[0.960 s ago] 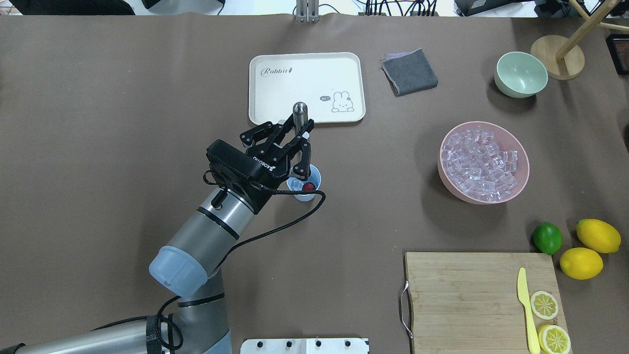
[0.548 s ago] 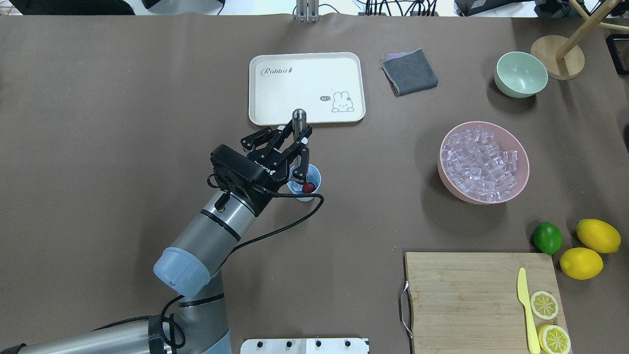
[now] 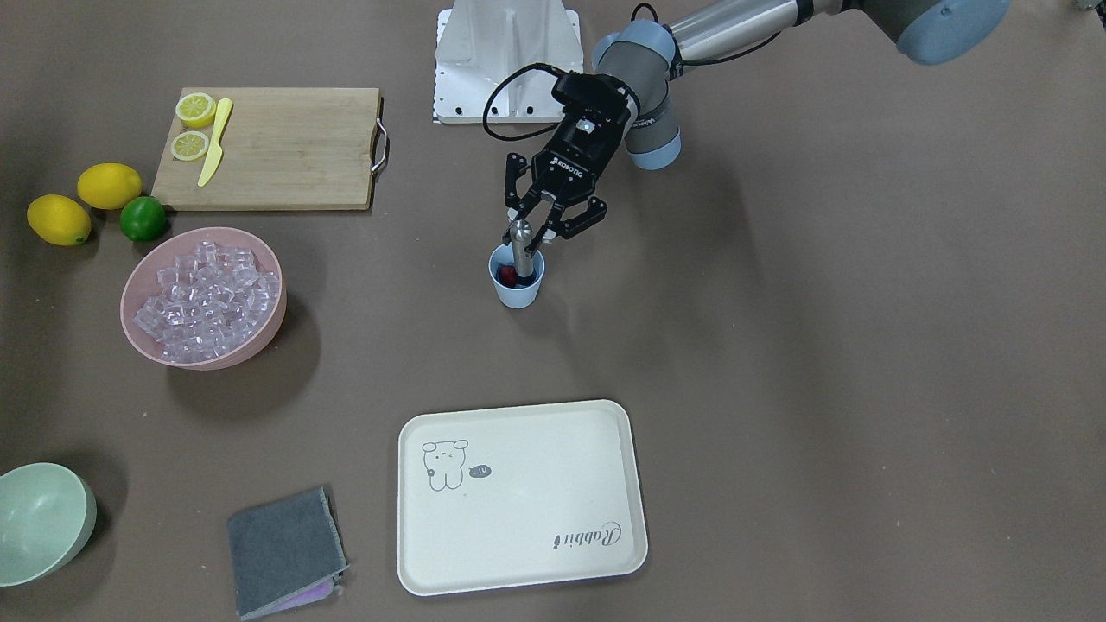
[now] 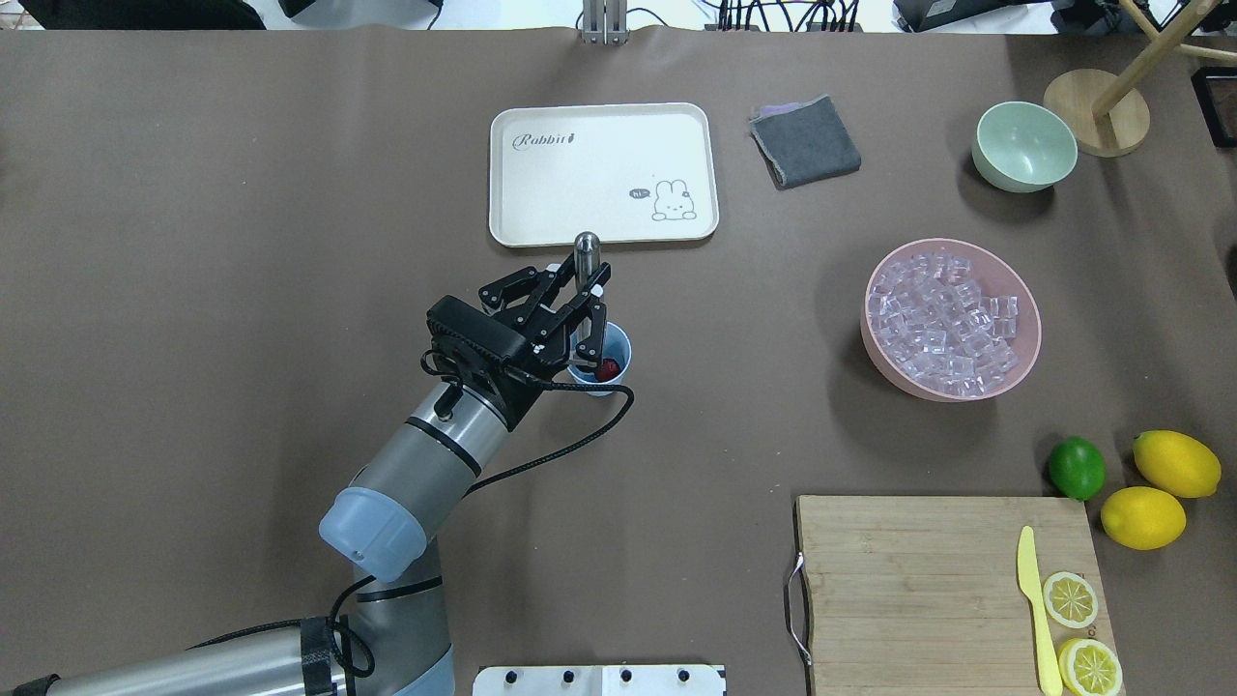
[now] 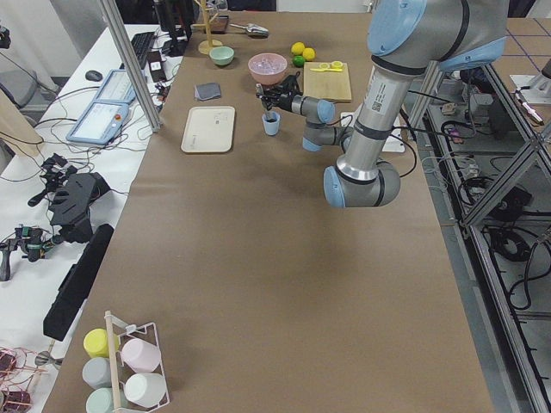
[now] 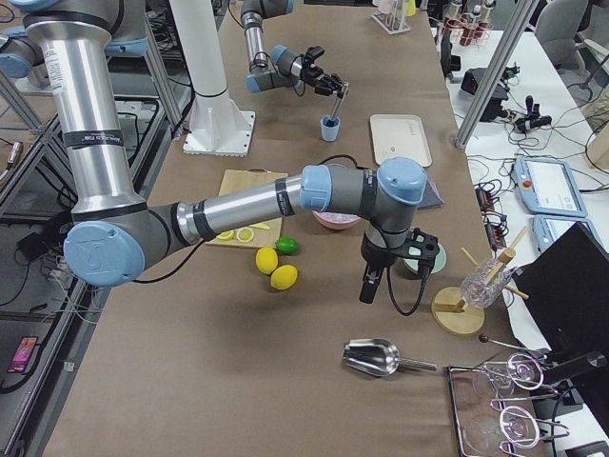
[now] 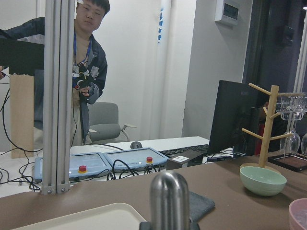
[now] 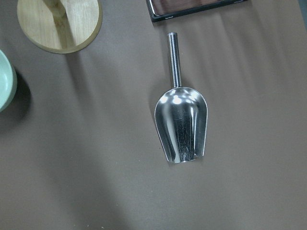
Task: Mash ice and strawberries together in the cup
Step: 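Press the pestle up and down in the cup with the left gripper, then lift the pestle out of the cup and draw the left arm back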
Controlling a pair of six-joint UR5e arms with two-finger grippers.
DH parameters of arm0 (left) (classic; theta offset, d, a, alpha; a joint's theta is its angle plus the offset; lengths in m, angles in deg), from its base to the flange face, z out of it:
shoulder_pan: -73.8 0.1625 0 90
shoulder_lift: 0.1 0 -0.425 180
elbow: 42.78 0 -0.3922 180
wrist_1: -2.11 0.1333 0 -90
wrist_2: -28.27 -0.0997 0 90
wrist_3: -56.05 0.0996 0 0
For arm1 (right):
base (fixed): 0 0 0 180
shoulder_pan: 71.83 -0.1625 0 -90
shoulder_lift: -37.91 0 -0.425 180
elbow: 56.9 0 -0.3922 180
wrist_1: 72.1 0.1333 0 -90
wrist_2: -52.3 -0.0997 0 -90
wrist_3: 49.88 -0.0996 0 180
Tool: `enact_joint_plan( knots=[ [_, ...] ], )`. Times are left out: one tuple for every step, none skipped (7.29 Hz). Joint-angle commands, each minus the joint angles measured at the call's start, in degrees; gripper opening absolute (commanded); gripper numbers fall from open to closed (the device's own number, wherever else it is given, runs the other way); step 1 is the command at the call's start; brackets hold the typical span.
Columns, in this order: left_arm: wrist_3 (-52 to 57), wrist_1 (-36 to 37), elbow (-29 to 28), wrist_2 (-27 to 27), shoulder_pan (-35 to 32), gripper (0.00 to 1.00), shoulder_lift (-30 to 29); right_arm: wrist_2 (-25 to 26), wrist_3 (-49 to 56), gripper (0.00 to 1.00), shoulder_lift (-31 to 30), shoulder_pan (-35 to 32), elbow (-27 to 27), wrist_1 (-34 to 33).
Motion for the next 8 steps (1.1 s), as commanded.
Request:
enact_joint_plan(
  knots=[
    [-0.1, 0.0, 0.8, 0.3, 0.0, 0.0, -0.1, -0.1, 0.0, 1.0, 0.0, 0.0, -0.2, -0.1],
    [0.3, 0.4, 2.2, 0.3, -0.3, 0.0, -0.3, -0.3, 0.0, 1.0, 0.0, 0.0, -0.4, -0.1],
    [0.5, 1.7, 5.7, 1.6, -1.5, 0.0, 0.2, -0.4, -0.3, 1.0, 0.0, 0.0, -0.5, 0.0],
    [0.5, 5.8, 10.0, 4.0, -3.5, 0.0, 0.6, -0.4, -0.4, 1.0, 0.0, 0.0, -1.0, -0.1],
    [0.5, 10.2, 15.2, 6.3, -5.2, 0.0, 1.6, -0.5, -0.4, 1.0, -0.1, 0.0, -2.1, -0.5],
    [0.5, 15.3, 19.3, 8.4, -8.0, 0.0, 2.2, -0.6, -0.4, 1.0, -0.1, 0.0, -2.1, -0.5],
    [-0.1, 18.2, 20.1, 12.3, -12.7, 0.0, 2.2, -0.5, -0.4, 1.0, 0.0, 0.2, -2.0, -0.4],
    [-1.0, 22.9, 20.2, 13.7, -16.7, 0.0, 2.7, -0.2, -0.4, 1.0, 0.0, 0.3, -1.9, -0.3]
  ],
)
